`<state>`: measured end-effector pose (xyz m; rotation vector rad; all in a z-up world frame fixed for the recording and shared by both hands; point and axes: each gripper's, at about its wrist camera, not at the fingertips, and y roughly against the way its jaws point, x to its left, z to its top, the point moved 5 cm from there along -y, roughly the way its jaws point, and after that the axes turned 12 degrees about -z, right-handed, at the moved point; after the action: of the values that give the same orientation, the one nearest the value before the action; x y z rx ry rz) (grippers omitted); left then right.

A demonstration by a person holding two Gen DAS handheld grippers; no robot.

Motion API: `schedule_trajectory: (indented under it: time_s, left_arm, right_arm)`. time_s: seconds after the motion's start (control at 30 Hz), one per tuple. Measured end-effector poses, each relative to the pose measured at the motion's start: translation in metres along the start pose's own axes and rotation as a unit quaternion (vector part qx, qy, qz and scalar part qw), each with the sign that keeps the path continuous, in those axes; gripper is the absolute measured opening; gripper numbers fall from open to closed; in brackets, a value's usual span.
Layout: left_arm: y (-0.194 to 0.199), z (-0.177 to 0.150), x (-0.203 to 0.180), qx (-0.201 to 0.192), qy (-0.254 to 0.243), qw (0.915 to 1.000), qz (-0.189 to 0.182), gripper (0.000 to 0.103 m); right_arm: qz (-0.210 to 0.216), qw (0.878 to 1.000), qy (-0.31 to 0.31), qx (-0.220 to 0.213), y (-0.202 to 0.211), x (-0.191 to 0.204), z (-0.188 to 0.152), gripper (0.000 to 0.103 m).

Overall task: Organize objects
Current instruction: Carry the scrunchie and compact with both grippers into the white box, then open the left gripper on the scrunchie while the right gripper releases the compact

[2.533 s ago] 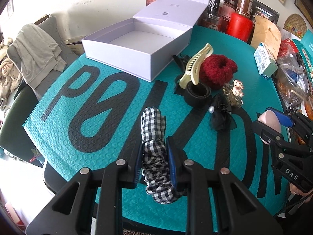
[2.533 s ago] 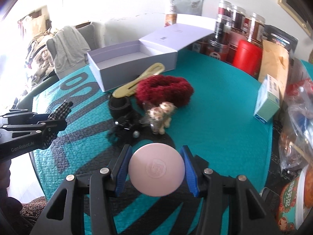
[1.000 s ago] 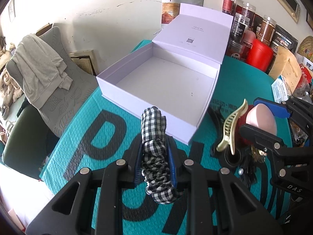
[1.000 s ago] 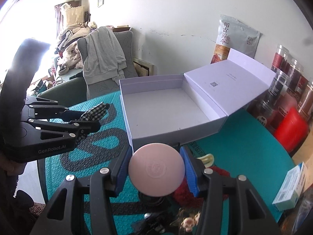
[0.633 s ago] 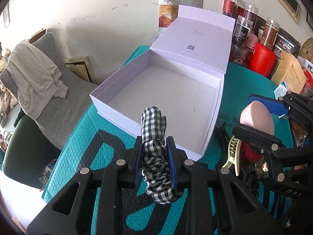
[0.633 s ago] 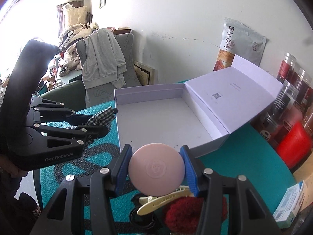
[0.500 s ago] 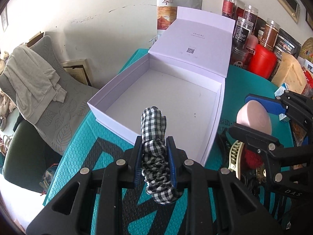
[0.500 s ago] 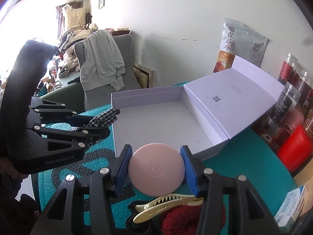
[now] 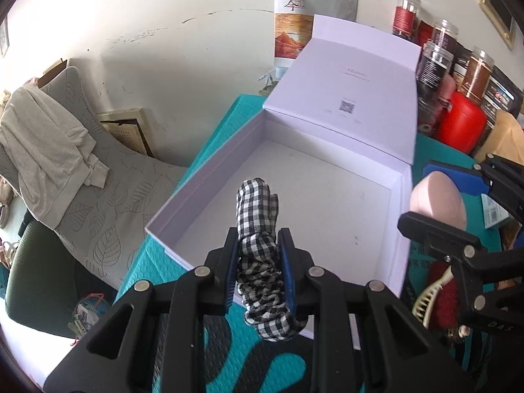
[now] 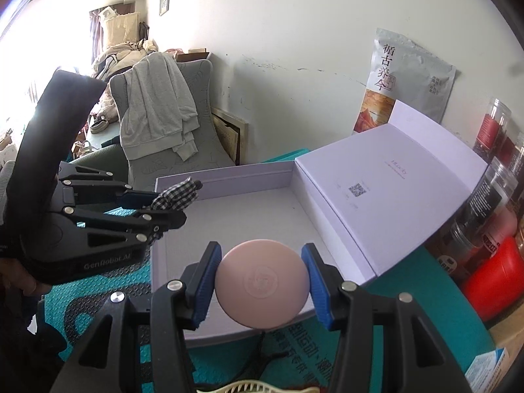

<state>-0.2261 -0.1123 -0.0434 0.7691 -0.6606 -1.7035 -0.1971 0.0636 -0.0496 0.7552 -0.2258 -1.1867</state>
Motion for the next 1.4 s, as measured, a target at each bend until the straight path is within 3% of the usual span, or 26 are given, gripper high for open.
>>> schedule_trajectory:
  time_s: [0.73, 1.4]
  left_arm:
    - [-0.113, 0.083, 0.034, 0.038, -0.038, 0.9985, -0.007, 0.022]
    - [-0.173, 0.073, 0.023, 0.113, -0.041, 0.9924, -0.024, 0.022]
  right_arm:
    - [0.013, 0.997, 0.048, 0.062, -0.101, -0.007, 0.006, 0.051]
    - [0.021, 0.989, 0.046, 0.137, -0.137, -0.010, -0.021, 0.051]
